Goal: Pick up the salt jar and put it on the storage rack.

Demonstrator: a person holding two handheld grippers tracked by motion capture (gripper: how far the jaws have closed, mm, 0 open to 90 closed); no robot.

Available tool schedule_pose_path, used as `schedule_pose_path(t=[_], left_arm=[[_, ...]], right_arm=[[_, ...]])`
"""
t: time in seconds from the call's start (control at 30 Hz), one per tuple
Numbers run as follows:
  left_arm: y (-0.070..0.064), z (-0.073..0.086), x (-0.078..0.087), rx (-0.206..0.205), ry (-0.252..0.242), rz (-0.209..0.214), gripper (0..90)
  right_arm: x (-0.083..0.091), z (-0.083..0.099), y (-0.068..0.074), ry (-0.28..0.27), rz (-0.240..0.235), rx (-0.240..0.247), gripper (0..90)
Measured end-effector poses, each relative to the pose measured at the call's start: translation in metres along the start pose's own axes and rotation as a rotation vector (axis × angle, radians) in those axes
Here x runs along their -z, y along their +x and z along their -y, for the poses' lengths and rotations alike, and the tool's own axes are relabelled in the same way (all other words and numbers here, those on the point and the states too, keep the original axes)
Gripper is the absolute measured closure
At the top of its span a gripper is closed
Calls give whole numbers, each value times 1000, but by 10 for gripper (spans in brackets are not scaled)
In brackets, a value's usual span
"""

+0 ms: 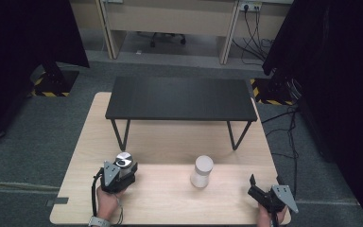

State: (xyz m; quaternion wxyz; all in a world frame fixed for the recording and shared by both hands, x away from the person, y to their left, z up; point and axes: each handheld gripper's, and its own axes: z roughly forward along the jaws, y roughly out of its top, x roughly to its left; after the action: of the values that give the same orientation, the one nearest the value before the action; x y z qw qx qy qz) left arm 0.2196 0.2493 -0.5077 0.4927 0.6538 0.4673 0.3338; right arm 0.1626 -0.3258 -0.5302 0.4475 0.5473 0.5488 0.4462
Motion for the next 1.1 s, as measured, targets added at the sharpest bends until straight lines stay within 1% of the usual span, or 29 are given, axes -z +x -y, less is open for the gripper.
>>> schedule_pose_path(t=[0.17, 0.33, 0.4, 0.43, 0.5, 0.53, 0.63, 0.7, 0.73, 0.83, 0.9, 0.93, 0.97, 1.03, 1.1], left_arm=[[-2, -3, 1, 12, 5, 6, 307], [-3, -11, 4, 16, -1, 13, 307], [-4, -18, 7, 22, -5, 15, 307], [-4, -18, 7, 22, -5, 15, 307], [-4, -24, 9, 17, -6, 15, 307], [-4, -29, 11, 13, -9, 15, 307], [-4, -37, 14, 11, -18, 14, 307], [-3, -40, 15, 13, -18, 14, 307], [-3, -45, 16, 14, -16, 11, 307], [-2, -55, 17, 17, -12, 8, 307], [-3, -57, 17, 18, -12, 7, 307], [-2, -62, 18, 18, -15, 9, 307], [-2, -62, 18, 18, -15, 9, 307], [-4, -71, 20, 13, -21, 9, 307], [-4, -73, 20, 13, -21, 8, 307]], right_arm=[[0, 0, 0, 0, -1, -2, 3], [0, 0, -1, 0, -2, -4, 3], [0, 0, -1, -1, -2, -7, 3], [0, 0, -1, -1, -2, -7, 3], [0, 0, -1, -1, -2, -9, 3], [0, 0, -1, -2, -2, -9, 3], [0, 0, -1, -2, -2, -10, 3], [0, 0, -1, -1, -3, -10, 3], [0, 0, -1, -2, -3, -10, 3], [0, 0, -1, -3, -2, -11, 3], [0, 0, -1, -2, -3, -9, 3], [0, 0, -1, -1, -3, -7, 4], [0, 0, -1, -1, -3, -7, 4], [0, 0, 0, -2, -3, -7, 3], [0, 0, -1, -3, -3, -9, 3]])
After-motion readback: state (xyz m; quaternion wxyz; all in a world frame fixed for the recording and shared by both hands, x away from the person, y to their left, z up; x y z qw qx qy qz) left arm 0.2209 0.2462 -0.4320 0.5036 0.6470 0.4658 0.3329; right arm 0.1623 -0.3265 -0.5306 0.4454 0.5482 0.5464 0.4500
